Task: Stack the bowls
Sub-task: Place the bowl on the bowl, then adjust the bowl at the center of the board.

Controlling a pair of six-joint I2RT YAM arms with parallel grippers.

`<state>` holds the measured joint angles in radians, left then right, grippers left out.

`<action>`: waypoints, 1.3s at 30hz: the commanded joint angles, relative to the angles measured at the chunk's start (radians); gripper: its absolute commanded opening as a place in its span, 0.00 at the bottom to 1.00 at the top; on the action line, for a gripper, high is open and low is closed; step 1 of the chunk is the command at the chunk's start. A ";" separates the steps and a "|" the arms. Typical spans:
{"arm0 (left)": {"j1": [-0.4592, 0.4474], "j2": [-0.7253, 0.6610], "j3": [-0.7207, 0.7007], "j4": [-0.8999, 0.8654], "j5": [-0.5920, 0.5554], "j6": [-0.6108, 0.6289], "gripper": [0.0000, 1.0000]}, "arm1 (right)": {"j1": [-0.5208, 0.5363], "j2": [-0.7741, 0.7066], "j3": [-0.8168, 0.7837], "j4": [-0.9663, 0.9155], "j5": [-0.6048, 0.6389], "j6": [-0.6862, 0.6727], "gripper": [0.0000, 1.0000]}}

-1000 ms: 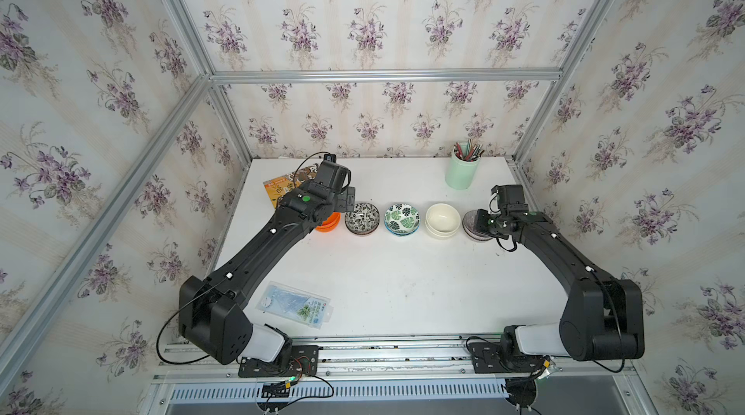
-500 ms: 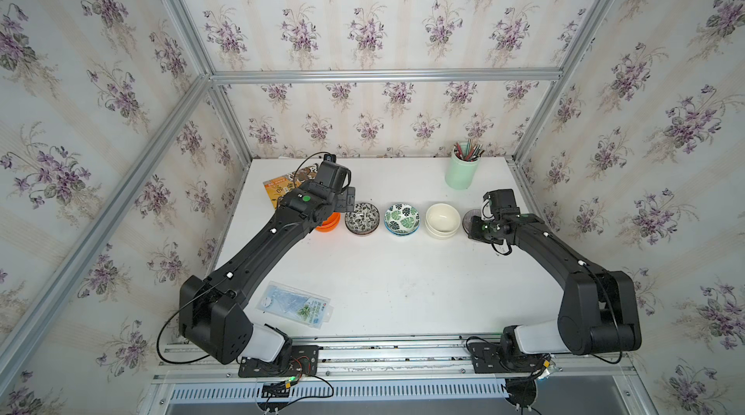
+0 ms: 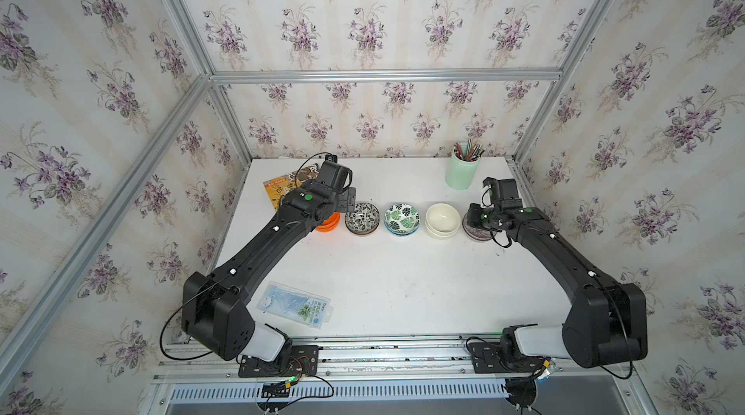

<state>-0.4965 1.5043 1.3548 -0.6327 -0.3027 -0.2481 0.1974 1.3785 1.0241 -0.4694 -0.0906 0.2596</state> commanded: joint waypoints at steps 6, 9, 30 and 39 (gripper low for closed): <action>-0.048 0.161 0.102 -0.030 0.215 -0.011 0.73 | 0.136 0.089 0.123 0.070 0.006 0.040 0.20; -0.052 0.204 0.130 -0.052 0.185 -0.014 0.71 | 0.174 0.153 0.192 0.081 -0.014 0.030 0.20; -0.074 0.507 0.397 -0.161 0.257 0.032 0.28 | 0.262 0.312 0.308 0.055 0.080 0.026 0.17; -0.096 0.564 0.433 -0.187 0.241 0.047 0.27 | 0.261 0.322 0.281 0.086 0.059 0.041 0.17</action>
<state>-0.5930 2.0552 1.7702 -0.7998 -0.0605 -0.2111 0.4587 1.7027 1.3117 -0.3996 -0.0326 0.2893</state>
